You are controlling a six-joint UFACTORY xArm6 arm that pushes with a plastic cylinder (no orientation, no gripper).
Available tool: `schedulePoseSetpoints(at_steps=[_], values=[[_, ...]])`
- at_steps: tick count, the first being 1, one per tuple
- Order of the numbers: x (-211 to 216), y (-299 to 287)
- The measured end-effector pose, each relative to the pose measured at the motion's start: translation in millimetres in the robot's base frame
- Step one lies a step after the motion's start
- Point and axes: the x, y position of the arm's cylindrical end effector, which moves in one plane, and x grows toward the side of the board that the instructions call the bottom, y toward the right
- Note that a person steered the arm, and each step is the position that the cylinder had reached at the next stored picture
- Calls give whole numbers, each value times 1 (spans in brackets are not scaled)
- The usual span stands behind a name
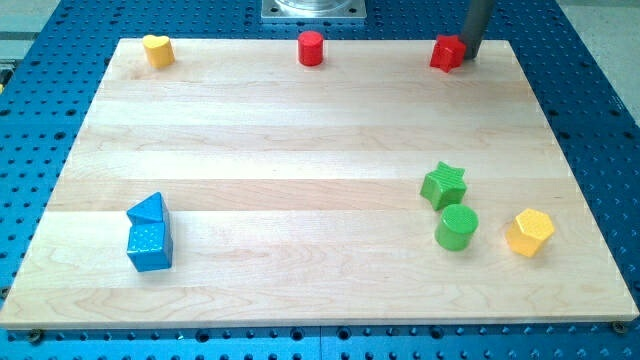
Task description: Move the hexagon to the left center of the board
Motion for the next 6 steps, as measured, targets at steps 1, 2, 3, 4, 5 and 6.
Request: schedulePoseSetpoints(at_steps=[1,2,3,4,5,6], values=[[23,3],[93,21],[140,28],[143,28],[143,28],[174,34]])
